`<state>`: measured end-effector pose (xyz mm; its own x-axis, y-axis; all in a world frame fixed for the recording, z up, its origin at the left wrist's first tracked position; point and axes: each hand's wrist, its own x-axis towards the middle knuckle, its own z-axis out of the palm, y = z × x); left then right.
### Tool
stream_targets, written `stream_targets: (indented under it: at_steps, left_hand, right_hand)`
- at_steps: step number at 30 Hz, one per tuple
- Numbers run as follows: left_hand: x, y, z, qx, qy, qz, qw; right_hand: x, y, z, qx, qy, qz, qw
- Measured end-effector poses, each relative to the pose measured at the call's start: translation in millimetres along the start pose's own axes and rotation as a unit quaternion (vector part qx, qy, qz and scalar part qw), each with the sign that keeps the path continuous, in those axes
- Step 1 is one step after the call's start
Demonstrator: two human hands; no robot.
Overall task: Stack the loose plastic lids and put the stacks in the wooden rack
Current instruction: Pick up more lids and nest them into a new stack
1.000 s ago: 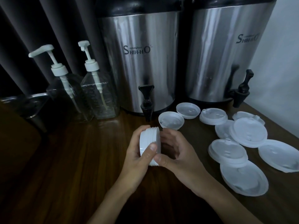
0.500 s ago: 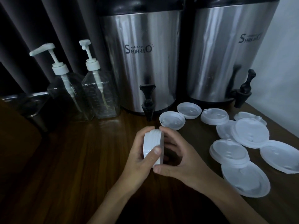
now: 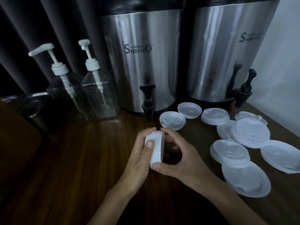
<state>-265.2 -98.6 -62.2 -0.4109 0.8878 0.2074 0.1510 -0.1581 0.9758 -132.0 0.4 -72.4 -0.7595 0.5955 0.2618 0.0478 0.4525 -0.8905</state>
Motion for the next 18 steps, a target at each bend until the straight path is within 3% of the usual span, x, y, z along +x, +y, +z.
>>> stream_targets:
  at_steps: [5, 8, 13, 18]
  left_hand:
    - [4, -1, -2, -0.034, 0.009, -0.006, 0.999]
    - [5, -5, -4, -0.040, 0.054, 0.002, 0.998]
    - [7, -9, -5, -0.027, 0.115, 0.022, 0.993]
    - [8, -10, -6, -0.040, 0.116, 0.013, 0.992]
  right_hand:
    - [0, 3, 1, 0.003, -0.031, 0.024, 0.999]
    - [2, 7, -4, -0.047, -0.030, 0.029, 0.998]
    - [19, 13, 1, -0.219, 0.099, 0.010, 0.971]
    - [37, 19, 3, -0.339, 0.069, 0.054, 0.937]
